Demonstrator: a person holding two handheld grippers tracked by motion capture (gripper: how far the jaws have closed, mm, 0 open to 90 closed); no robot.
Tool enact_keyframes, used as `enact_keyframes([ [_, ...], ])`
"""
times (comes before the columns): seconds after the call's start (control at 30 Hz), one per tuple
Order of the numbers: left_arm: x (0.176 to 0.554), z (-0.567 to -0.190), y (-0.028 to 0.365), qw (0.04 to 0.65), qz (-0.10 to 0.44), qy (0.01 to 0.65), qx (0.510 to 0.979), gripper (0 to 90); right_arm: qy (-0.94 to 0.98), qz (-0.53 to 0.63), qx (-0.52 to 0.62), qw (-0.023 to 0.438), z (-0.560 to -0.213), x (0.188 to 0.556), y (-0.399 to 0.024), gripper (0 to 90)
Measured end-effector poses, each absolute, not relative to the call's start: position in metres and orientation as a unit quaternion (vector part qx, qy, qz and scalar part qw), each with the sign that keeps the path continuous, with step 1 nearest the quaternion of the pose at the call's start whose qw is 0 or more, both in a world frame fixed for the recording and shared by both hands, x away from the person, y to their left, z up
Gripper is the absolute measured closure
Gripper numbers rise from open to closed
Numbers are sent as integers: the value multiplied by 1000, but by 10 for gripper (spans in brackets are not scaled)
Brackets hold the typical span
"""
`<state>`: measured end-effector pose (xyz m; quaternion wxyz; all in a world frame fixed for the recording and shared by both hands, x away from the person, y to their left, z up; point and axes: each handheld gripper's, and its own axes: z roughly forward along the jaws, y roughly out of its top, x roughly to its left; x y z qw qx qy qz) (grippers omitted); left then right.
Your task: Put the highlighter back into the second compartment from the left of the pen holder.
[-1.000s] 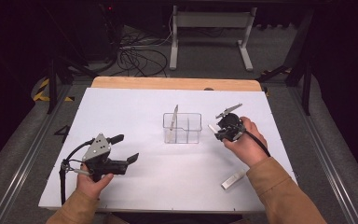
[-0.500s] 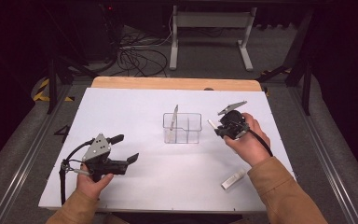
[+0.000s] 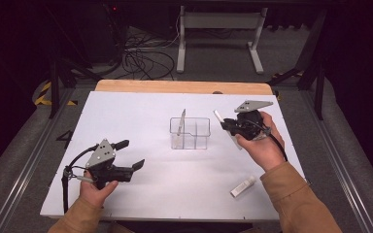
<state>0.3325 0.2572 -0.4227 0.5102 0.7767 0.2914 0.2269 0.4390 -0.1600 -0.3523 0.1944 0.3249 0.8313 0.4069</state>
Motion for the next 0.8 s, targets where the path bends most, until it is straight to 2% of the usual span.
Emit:
enact_keyframes([
  [0.23,332,-423,257,511,226,292,776,153,808,462,305,203,-344,436,-160,788],
  [0.8,332,-422,258,511,229,291,776,153,761,554,277,192,-340,434,-152,788],
])
